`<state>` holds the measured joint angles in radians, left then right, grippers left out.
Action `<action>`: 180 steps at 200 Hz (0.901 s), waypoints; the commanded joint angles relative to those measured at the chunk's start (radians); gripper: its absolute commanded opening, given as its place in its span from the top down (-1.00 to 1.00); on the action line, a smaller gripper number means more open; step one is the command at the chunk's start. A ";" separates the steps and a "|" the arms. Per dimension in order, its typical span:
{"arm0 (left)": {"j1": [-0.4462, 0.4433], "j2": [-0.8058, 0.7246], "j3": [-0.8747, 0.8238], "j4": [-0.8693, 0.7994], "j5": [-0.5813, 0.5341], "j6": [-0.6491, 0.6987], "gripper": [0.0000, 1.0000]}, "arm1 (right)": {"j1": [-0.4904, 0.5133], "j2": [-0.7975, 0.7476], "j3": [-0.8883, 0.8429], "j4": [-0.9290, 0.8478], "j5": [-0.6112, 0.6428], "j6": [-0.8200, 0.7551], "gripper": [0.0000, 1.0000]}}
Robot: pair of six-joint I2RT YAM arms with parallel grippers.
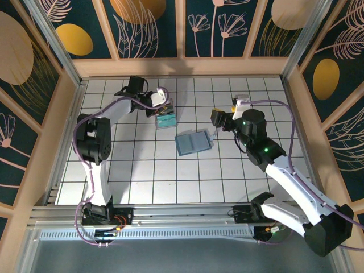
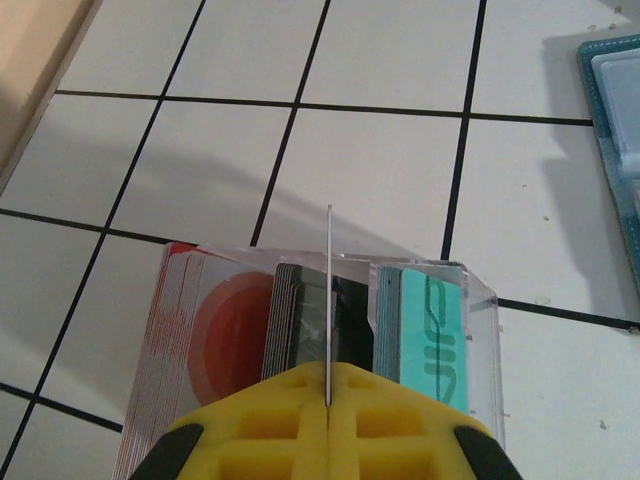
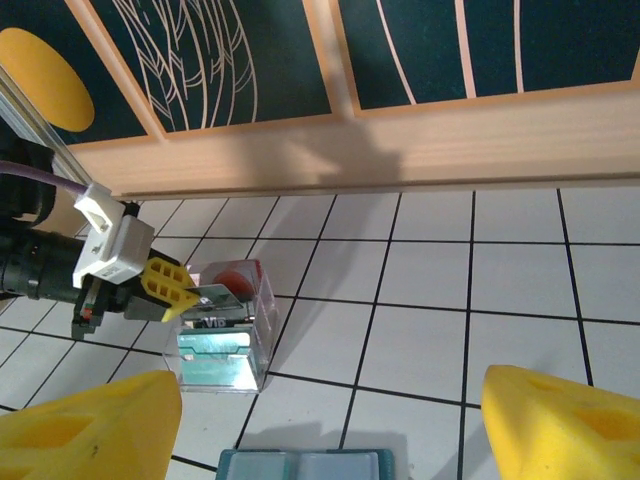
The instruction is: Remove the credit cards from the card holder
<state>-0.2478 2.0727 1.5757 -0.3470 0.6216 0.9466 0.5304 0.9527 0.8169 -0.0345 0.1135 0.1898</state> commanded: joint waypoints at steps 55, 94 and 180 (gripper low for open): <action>0.014 0.082 0.093 -0.101 0.047 0.074 1.00 | 0.006 0.000 0.034 -0.007 0.032 -0.012 -0.57; 0.016 0.110 0.116 -0.118 0.040 0.063 1.00 | 0.006 0.002 0.033 -0.005 0.023 -0.015 -0.56; 0.017 0.144 0.234 -0.282 0.036 0.054 0.43 | 0.006 -0.001 0.030 0.005 0.000 -0.018 -0.54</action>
<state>-0.2401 2.1983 1.7611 -0.5270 0.6296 0.9737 0.5304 0.9527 0.8181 -0.0349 0.1223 0.1886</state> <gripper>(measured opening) 0.273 0.772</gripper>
